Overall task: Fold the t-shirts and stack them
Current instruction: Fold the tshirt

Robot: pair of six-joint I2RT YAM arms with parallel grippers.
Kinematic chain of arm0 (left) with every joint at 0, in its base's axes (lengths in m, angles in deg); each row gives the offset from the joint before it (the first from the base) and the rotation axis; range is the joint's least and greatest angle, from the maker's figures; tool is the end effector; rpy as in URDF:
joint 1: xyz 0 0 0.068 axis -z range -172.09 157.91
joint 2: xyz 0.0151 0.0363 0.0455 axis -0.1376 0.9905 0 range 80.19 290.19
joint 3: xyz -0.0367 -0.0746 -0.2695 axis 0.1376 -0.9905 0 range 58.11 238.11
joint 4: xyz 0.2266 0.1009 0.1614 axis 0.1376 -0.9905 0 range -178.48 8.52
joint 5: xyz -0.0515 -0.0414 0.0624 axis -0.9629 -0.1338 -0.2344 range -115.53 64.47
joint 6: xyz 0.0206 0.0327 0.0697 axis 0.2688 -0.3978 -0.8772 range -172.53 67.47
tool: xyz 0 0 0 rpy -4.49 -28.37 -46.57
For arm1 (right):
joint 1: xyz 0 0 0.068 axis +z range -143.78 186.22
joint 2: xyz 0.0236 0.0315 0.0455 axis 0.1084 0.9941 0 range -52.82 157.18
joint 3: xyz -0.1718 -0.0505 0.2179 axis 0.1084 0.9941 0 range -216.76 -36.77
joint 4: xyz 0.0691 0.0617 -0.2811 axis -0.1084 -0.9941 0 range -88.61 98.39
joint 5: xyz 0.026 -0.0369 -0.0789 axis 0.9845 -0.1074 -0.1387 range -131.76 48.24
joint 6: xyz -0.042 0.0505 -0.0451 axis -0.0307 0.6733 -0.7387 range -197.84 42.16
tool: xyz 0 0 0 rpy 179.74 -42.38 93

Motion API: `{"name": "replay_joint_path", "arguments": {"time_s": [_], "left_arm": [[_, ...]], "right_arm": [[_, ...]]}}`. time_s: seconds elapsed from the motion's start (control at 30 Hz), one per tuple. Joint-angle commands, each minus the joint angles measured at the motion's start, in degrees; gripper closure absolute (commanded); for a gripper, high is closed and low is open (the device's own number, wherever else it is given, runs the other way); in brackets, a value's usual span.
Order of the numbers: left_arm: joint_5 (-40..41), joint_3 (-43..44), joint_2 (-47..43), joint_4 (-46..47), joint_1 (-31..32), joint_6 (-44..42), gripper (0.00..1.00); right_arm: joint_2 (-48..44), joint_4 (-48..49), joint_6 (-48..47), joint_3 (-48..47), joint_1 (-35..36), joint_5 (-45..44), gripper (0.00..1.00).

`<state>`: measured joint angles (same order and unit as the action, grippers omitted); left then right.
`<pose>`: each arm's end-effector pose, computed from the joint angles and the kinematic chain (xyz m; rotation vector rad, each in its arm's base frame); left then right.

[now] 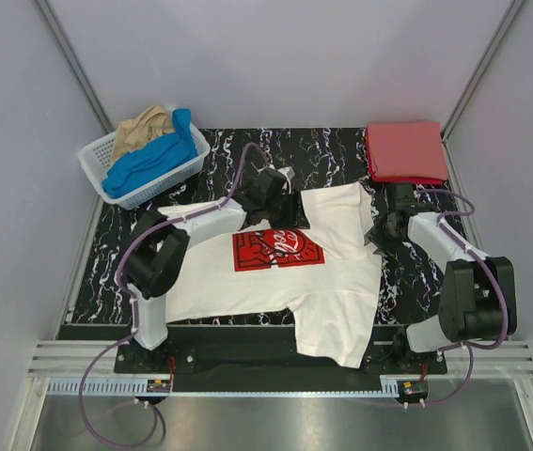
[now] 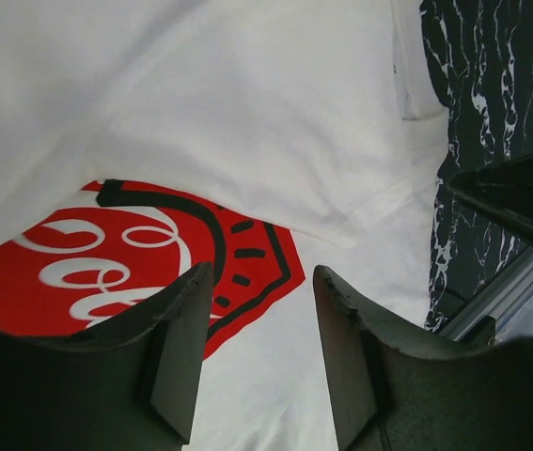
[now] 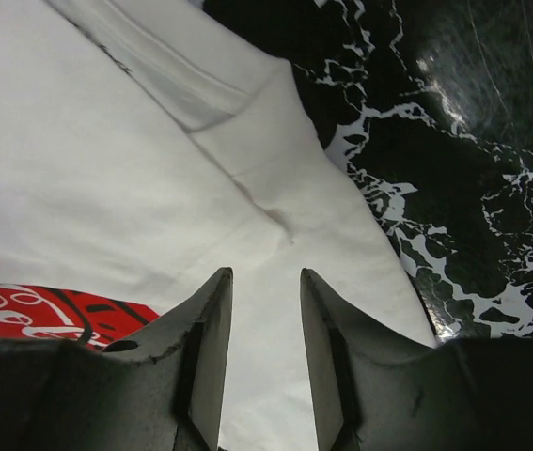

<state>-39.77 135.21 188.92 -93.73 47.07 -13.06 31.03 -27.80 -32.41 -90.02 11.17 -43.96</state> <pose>0.3615 -0.3164 0.1785 0.1269 2.5143 -0.9209 0.3188 0.0249 0.1627 0.9624 2.5788 0.1927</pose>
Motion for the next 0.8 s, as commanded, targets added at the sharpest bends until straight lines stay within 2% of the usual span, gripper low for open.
{"name": "replay_joint_path", "arguments": {"time_s": [0.0,0.2,0.6,0.77], "left_arm": [[-0.88,1.03,2.88,8.65,2.14,3.16,0.47],[-0.09,4.28,8.95,9.35,4.08,5.36,0.46],[3.34,6.39,11.77,7.68,4.70,6.33,0.47],[3.25,7.19,12.74,7.42,4.79,6.24,0.50]], "right_arm": [[-3.35,1.47,1.51,1.92,-0.20,-0.17,0.58],[-2.73,5.42,1.59,5.18,-0.12,0.00,0.59],[-0.01,9.73,2.64,7.81,-0.12,0.17,0.60],[1.57,12.19,2.91,8.96,-0.20,-0.18,0.62]]}}
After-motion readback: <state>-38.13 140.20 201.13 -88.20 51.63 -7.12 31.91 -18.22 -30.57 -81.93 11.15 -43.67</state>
